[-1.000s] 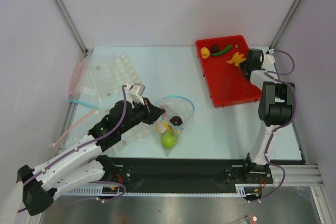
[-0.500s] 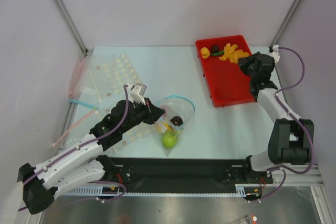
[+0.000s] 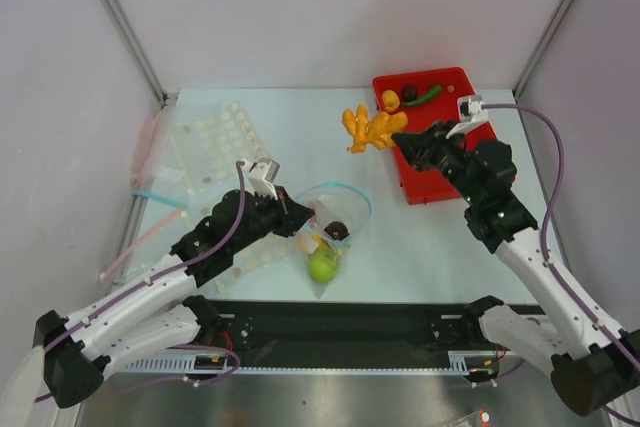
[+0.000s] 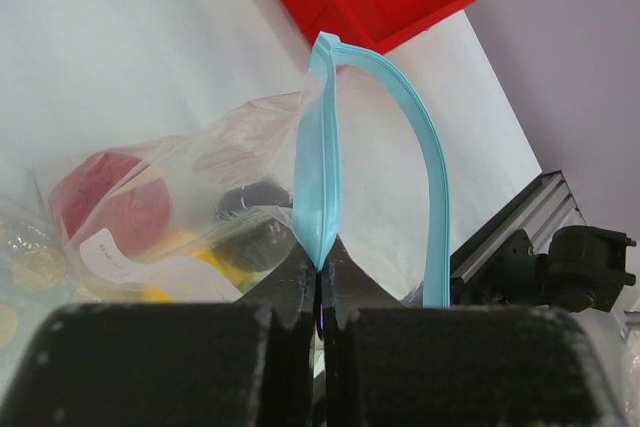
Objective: Place the food in the zip-top bag and seal the zipper
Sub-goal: Place the fake vegetable in the zipper food storage bag.
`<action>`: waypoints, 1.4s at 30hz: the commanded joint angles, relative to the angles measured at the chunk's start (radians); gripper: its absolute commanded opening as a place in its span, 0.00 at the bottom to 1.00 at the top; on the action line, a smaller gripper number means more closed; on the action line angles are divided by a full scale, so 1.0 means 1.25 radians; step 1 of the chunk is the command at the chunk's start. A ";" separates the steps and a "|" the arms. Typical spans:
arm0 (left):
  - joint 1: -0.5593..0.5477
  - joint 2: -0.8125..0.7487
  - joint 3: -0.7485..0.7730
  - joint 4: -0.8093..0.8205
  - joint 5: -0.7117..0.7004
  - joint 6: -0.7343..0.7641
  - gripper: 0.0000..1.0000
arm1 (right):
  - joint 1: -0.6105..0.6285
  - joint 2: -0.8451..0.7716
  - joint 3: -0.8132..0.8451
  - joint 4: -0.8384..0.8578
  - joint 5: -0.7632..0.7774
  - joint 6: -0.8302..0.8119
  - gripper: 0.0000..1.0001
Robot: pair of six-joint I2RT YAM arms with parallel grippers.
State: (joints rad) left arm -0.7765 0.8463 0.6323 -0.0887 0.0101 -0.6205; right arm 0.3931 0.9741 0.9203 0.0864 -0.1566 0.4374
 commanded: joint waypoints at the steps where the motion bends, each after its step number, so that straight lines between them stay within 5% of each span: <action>1: -0.002 -0.005 0.040 -0.005 -0.006 0.009 0.00 | 0.060 -0.047 -0.018 -0.067 -0.012 -0.109 0.00; 14: -0.001 -0.036 0.027 -0.022 -0.105 -0.012 0.00 | 0.249 -0.014 -0.001 -0.230 -0.016 -0.255 0.00; 26: 0.003 -0.019 0.034 -0.017 -0.087 -0.004 0.00 | 0.354 0.100 0.061 -0.292 -0.023 -0.302 0.00; 30: 0.001 -0.006 0.038 -0.014 -0.067 -0.003 0.00 | 0.419 0.194 0.104 -0.302 0.059 -0.267 0.00; 42: -0.001 0.032 0.033 0.017 0.013 -0.021 0.00 | 0.460 0.455 0.220 -0.318 -0.018 -0.124 0.00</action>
State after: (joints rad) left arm -0.7765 0.8829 0.6437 -0.1242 -0.0299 -0.6319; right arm 0.9447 1.4891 1.1419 -0.3050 -0.1410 0.2359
